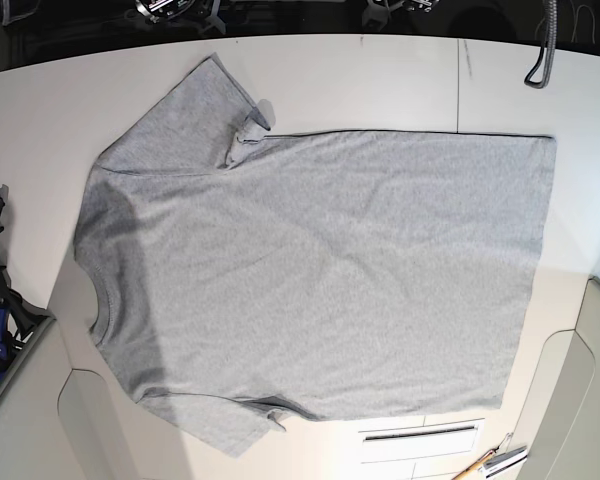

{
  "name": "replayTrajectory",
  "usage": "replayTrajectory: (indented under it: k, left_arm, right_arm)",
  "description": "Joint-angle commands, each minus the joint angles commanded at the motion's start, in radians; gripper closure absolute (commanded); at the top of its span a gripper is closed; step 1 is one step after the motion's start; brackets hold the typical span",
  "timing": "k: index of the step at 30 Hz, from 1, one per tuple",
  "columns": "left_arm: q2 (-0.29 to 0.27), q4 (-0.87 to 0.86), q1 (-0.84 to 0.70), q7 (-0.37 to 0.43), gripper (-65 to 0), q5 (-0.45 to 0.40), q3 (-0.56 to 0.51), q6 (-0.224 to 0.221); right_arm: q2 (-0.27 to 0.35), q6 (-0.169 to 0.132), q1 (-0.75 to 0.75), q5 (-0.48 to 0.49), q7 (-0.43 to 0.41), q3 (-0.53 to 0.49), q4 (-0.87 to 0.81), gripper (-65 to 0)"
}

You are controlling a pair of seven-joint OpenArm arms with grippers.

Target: Fold the T-shirt properly

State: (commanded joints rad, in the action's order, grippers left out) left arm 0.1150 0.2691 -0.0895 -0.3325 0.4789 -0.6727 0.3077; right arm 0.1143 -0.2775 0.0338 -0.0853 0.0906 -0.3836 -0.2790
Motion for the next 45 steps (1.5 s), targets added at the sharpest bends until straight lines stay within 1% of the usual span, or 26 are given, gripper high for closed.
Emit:
replayTrajectory:
  k: [2, 4, 7, 17, 28, 30, 33, 36, 37, 42, 45]
  left_arm:
    - [0.002, 0.0, -0.006, 0.006, -12.1, 0.0, 0.0, 0.003]
    - [0.002, 0.0, -0.006, 0.02, -12.1, 0.0, 0.0, 0.003]
    - [0.002, 0.0, -0.006, 0.019, -12.1, 0.0, 0.0, 0.003]
    - [0.002, 0.0, -0.006, 0.037, -12.1, 0.0, 0.0, 0.003]
    - [0.002, 0.0, -0.006, 0.037, -12.1, -0.002, 0.0, 0.003]
    - [0.002, 0.0, -0.006, 0.037, -12.1, -0.013, 0.0, 0.003]
    - [0.002, 0.0, -0.006, 0.037, -12.1, -0.059, 0.0, 0.003]
    - [0.005, 0.0, -0.007, 0.037, -12.1, -0.144, 0.0, 0.003]
    - [0.005, 0.0, -0.011, 0.037, -12.1, -0.16, 0.0, 0.002]
    - [0.005, 0.026, -0.047, 0.033, -12.1, -0.166, 0.0, 0.003]
    - [0.033, 0.115, -0.093, -0.005, -12.1, -0.166, 0.013, 0.002]
  right_arm:
    - [0.005, 0.0, 0.0, 0.0, 0.0, 0.0, -0.005, -13.9]
    - [0.005, -0.012, 0.0, 0.0, 0.0, 0.0, -0.009, -13.9]
    - [0.004, -0.027, 0.0, 0.0, 0.0, 0.0, -0.012, -13.9]
    - [0.004, -0.026, 0.0, 0.0, -0.002, 0.0, -0.013, -13.9]
    - [0.004, -0.026, 0.0, -0.001, -0.009, 0.0, -0.015, -13.9]
    - [0.005, -0.027, 0.0, -0.001, -0.008, 0.0, -0.018, -13.9]
    - [0.004, -0.027, 0.0, 0.0, -0.008, 0.0, -0.018, -13.9]
    - [0.005, -0.027, 0.009, 0.0, -0.008, 0.0, -0.023, -13.9]
    - [0.005, -0.026, 0.014, -0.001, -0.008, 0.0, -0.027, -13.9]
    - [0.005, -0.026, 0.072, -0.001, -0.008, 0.0, -0.087, -13.9]
    - [0.017, -0.026, 0.131, -0.001, -0.008, 0.0, -0.159, -13.9]
